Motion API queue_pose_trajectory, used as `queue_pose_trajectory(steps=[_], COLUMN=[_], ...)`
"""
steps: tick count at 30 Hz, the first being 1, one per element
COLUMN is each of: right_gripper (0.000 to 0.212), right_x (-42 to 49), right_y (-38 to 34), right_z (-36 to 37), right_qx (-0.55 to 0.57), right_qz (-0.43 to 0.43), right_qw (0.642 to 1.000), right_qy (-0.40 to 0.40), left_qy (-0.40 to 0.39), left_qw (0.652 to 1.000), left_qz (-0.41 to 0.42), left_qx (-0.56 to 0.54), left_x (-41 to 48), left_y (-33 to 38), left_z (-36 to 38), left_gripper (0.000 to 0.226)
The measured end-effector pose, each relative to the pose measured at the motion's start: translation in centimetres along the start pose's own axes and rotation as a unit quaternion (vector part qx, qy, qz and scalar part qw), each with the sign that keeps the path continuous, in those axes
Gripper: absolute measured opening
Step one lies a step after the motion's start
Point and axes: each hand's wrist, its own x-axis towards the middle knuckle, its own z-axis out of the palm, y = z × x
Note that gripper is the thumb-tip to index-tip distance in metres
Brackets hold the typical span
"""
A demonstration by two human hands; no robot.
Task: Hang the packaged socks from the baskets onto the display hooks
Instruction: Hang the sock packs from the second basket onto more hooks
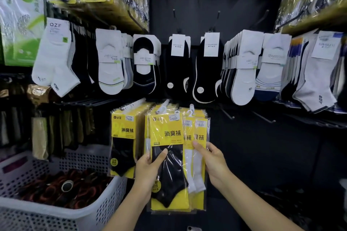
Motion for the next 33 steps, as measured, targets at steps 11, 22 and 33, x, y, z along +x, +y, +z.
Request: queue_pose_trajectory(steps=[11,22,33], right_gripper=[0.013,0.015,0.032], right_x=[2.3,7.7,6.7], right_y=[-0.6,1.3,5.0], right_z=[-1.7,-0.3,-1.5], right_qx=[-0.012,-0.038,-0.111], right_qz=[-0.027,0.028,0.053], right_qw=[0.996,0.987,0.969], right_qy=[0.08,0.151,0.213], left_qy=[0.058,0.078,0.049], left_qw=[0.995,0.994,0.997], left_qz=[0.068,0.072,0.045], left_qx=[-0.031,-0.02,0.025], left_x=[2.0,4.5,3.3], left_y=[2.7,2.5,1.3], left_z=[-2.9,-4.6,-3.9], left_gripper=[0.022,0.029,0.043])
